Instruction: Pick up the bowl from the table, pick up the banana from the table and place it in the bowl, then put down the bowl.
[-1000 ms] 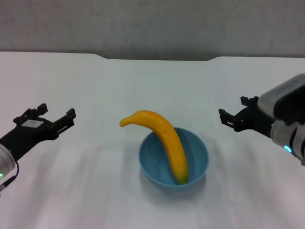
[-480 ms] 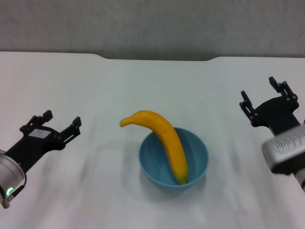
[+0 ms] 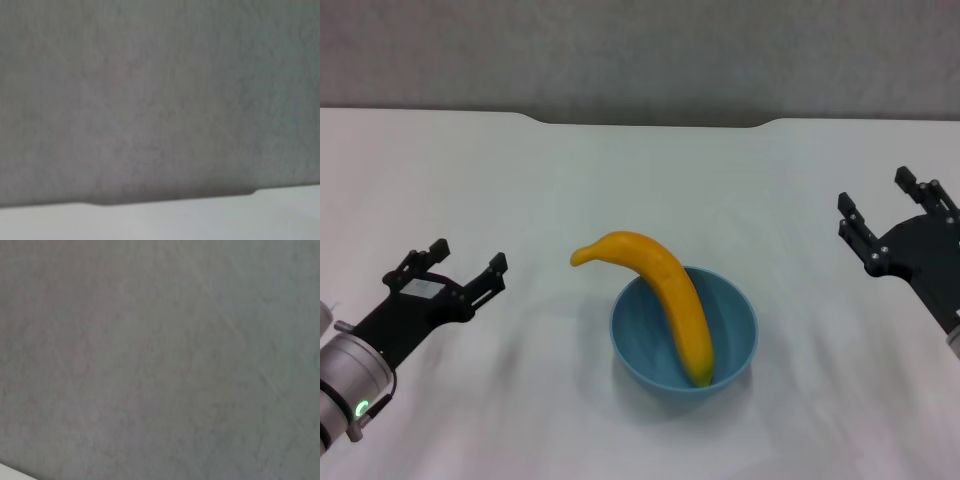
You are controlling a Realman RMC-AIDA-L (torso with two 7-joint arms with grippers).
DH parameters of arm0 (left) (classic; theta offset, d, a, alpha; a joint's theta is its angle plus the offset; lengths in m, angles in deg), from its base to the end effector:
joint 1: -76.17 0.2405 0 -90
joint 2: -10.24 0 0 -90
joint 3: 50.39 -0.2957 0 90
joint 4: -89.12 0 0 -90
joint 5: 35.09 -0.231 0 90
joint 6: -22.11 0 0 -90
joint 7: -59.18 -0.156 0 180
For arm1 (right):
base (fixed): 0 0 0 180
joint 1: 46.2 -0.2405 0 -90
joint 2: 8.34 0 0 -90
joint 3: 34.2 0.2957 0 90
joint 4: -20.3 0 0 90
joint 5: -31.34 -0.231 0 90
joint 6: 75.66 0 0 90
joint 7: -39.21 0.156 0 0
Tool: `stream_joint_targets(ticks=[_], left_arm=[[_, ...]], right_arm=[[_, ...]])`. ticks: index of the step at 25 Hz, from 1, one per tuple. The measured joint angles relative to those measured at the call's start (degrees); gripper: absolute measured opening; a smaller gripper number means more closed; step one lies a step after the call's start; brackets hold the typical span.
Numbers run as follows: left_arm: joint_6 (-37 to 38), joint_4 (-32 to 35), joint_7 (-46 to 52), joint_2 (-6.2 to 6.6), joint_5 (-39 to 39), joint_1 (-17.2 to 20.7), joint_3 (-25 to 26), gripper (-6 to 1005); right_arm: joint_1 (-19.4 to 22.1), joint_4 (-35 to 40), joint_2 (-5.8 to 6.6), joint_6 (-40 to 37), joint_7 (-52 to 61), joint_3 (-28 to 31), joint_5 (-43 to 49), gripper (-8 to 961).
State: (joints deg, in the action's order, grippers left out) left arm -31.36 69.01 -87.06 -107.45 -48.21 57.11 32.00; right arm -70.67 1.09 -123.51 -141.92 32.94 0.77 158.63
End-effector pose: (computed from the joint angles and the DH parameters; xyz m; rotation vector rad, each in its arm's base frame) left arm -0.3694 0.3606 -0.0702 -1.9333 -0.7156 -0.7140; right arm 0.3364 0.3677 -0.0645 -1.7909 0.2511 0.6279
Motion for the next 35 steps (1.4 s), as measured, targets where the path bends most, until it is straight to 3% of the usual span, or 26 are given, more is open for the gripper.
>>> stream_joint_targets(ticks=[8,13,21,25,35], left_arm=[[-0.1,0.4,-2.8,-0.19,1.0,-0.2,-0.1,891],[1.7,1.4,-5.1,-0.23,7.7,0.3,-0.3,891],[1.5,2.7,-6.7,-0.18,13.4,2.8,0.1,891],[1.5,3.4,-6.9,-0.09,15.7,3.2,-0.1,891],[1.7,4.4,-6.9,0.25,18.0,3.5,0.2,891]], right_arm=[[0.4,0.0,-0.25,0.0,5.9,0.1,0.0,725],[0.5,0.9,-0.27,1.8,9.5,-0.2,0.1,726],[5.9,1.6,0.00,-2.7,12.0,2.2,-0.1,728],[6.3,3.0,0.01,-3.7,17.1,4.3,-0.1,728],[6.8,6.6,0.01,-2.7,17.6,5.7,-0.2,726]])
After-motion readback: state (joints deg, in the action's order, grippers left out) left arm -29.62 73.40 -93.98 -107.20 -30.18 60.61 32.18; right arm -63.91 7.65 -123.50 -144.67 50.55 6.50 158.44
